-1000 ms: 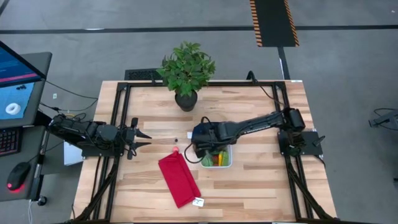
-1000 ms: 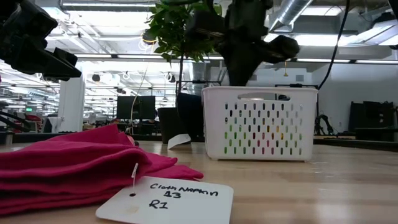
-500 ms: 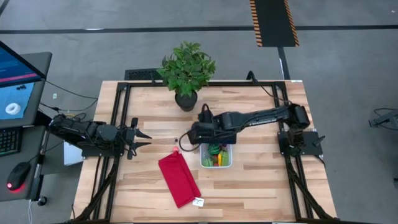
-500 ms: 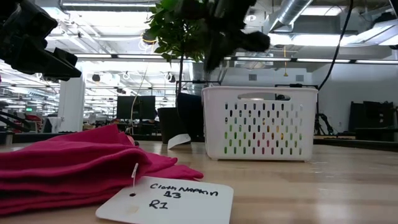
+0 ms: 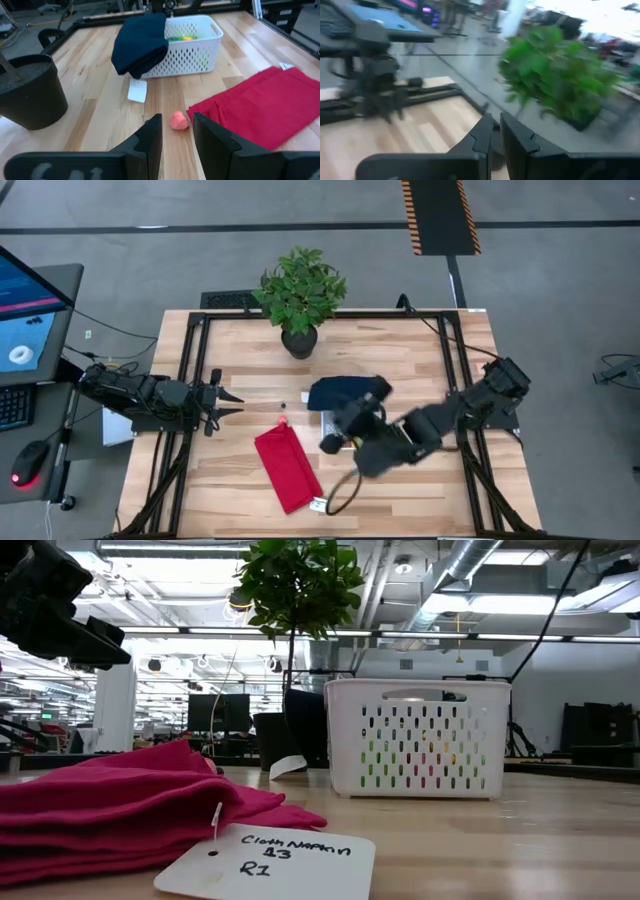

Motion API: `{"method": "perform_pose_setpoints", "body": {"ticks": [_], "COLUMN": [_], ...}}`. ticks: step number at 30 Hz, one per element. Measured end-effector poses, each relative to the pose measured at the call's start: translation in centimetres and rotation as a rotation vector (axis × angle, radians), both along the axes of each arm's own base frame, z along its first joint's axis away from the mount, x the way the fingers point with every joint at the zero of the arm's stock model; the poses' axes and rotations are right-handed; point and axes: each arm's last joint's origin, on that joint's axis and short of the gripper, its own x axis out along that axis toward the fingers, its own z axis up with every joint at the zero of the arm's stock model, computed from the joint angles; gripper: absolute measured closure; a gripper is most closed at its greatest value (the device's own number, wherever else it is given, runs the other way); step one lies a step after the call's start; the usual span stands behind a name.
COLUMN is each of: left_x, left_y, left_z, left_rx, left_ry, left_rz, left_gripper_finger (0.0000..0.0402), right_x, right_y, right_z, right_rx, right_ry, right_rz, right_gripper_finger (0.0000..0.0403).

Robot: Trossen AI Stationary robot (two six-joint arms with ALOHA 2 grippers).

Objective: Pick and placing Produce into tupperware
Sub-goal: Put the peach into the bin

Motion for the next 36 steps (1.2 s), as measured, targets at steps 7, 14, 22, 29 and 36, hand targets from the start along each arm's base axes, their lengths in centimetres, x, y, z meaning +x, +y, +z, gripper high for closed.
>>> {"method": "perform_pose_setpoints", "body": {"ticks": [7, 14, 22, 29, 36], "left_x": [0.0, 0.0, 0.0, 0.0, 0.0], "left_y": [0.0, 0.0, 0.0, 0.0, 0.0], "left_z": [0.0, 0.0, 0.0, 0.0, 0.0], "left_rx": [0.000, 0.001, 0.000, 0.000, 0.001], "left_ry": [0.000, 0.000, 0.000, 0.000, 0.001], "left_rz": [0.000, 0.000, 0.000, 0.000, 0.000], "left_gripper_finger": [0.0301, 0.0301, 0.0301, 0.0301, 0.0301], "right_x": [-3.2, 0.9, 5.9, 9.1, 10.5], "right_y": [4.5, 9.3, 5.7, -2.4, -11.0], "right_z": [-2.2, -4.3, -4.2, -4.4, -3.5], "right_rx": [0.056, 0.179, 0.083, 0.318, 0.303], "right_ry": [-0.014, 0.011, 0.002, 0.029, -0.017], "right_rz": [0.049, 0.537, 1.073, 1.203, 1.249], "right_gripper_finger": [0.0344, 0.0344, 0.0344, 0.0344, 0.0344]}}
